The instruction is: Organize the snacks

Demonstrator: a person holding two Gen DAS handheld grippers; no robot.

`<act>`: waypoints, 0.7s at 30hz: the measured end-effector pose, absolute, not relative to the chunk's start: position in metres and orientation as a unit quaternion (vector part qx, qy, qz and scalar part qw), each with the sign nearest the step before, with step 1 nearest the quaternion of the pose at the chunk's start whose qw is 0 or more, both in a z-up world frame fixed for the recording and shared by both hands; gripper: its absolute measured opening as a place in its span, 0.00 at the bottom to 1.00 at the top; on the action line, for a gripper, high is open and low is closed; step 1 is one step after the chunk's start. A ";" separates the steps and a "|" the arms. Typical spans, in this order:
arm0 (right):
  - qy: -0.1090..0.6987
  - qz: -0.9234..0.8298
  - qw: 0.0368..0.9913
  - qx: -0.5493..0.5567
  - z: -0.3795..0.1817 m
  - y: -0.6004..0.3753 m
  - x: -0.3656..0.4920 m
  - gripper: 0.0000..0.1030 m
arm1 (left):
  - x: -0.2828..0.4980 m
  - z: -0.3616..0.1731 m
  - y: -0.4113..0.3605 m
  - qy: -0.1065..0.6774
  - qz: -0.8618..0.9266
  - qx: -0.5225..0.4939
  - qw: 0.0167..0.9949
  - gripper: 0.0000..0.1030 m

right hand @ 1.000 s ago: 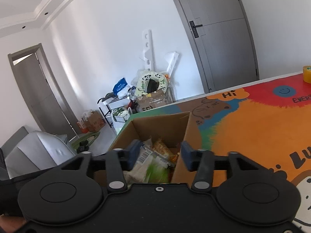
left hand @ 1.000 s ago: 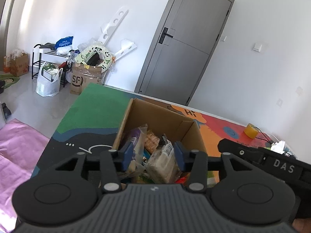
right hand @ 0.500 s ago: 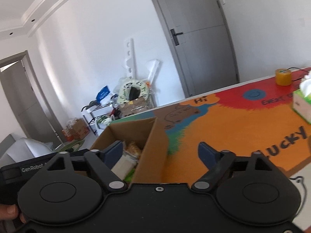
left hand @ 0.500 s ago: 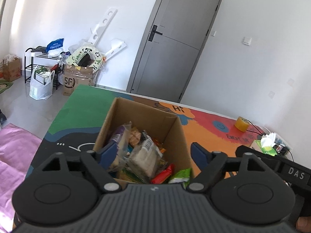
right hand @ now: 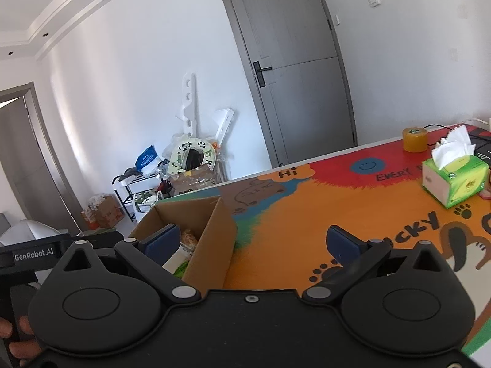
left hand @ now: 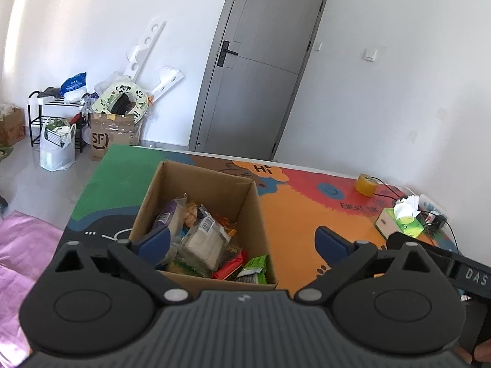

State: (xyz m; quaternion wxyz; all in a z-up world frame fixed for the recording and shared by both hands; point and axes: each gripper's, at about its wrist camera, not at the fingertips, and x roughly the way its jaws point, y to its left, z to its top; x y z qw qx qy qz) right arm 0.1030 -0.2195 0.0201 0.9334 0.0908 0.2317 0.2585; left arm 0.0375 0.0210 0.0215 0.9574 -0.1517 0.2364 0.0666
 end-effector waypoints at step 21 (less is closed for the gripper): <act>0.246 0.222 0.940 0.080 0.017 -0.262 0.076 1.00 | 0.013 0.023 0.010 0.252 0.046 -0.107 0.961 1.00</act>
